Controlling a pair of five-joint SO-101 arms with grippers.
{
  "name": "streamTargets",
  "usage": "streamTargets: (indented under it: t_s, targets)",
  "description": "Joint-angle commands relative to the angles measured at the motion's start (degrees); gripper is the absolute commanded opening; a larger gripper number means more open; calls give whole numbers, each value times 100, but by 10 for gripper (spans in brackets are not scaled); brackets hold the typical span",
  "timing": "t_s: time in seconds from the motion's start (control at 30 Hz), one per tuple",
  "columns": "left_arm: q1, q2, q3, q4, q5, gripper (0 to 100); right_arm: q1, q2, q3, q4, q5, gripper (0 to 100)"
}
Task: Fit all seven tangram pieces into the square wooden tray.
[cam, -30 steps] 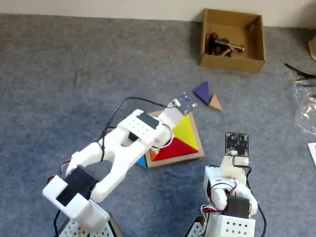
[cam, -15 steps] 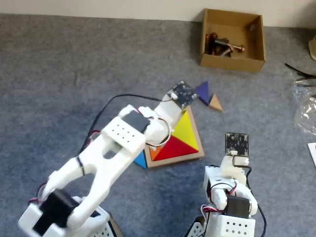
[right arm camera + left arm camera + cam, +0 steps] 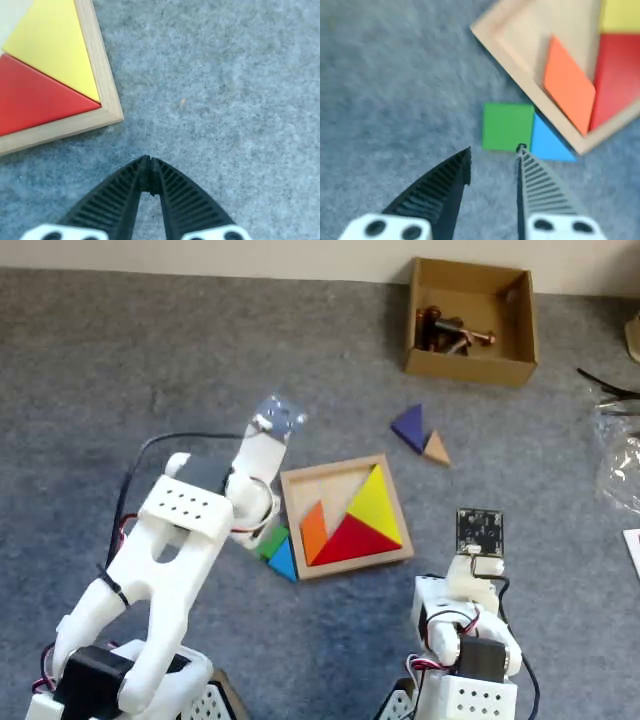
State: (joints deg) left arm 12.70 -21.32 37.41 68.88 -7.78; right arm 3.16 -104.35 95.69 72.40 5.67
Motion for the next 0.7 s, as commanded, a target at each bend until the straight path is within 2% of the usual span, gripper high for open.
streamTargets:
  t_s: [0.0,0.1,0.43,0.57,0.67]
  targets:
    - [-84,-242,145,53,-879,165,-92,-84,655,-92,-62,5]
    - [-92,-251,259,53,-1240,165,-92,-84,655,-92,-62,5]
    - [198,-233,690,53,-1319,168,-92,-84,655,-92,-62,5]
    - [409,-233,673,53,-2022,168,-92,-84,655,-92,-62,5]
    - [374,-233,673,-229,-2145,168,-92,-84,655,-92,-62,5]
